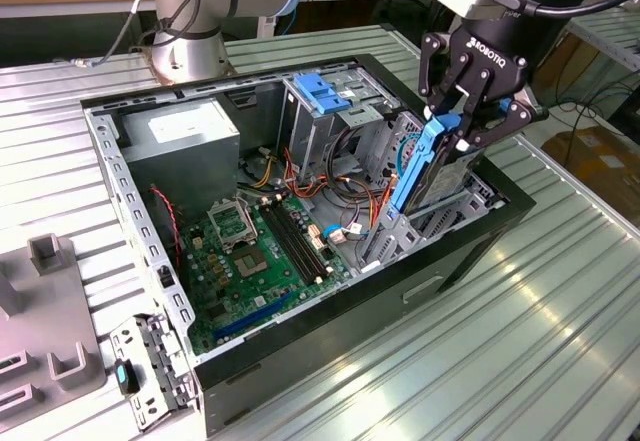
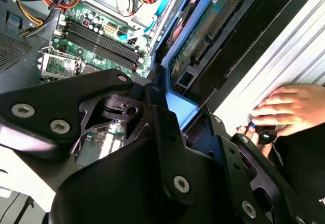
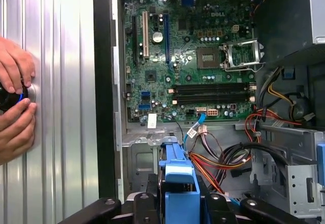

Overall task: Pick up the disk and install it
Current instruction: 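Insert the disk into the insertion slot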

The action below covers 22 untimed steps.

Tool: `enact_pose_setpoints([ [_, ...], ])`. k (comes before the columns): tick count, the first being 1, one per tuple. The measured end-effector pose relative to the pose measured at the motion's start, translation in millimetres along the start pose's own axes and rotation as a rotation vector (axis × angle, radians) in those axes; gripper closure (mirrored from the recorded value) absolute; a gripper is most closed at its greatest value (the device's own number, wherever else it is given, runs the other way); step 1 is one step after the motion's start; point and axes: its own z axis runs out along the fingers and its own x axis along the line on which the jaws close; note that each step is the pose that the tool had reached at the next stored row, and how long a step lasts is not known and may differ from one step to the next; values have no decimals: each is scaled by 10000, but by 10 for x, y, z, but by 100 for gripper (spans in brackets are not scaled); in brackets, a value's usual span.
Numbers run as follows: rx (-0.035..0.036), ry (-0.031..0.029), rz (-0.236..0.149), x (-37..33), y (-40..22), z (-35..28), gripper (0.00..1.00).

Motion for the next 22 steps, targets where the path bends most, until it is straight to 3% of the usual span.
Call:
enact_pose_setpoints([
  [6, 0, -2, -1, 0, 0, 4, 62],
  [7, 0, -1, -1, 0, -1, 7, 55],
  [13, 1, -1, -16, 5, -33, 127, 55],
  [16, 1, -2, -22, 4, -114, 181, 64],
  [20, 1, -1, -24, 27, -165, 251, 88],
  [22, 2, 0, -26, 43, -178, 278, 89],
])
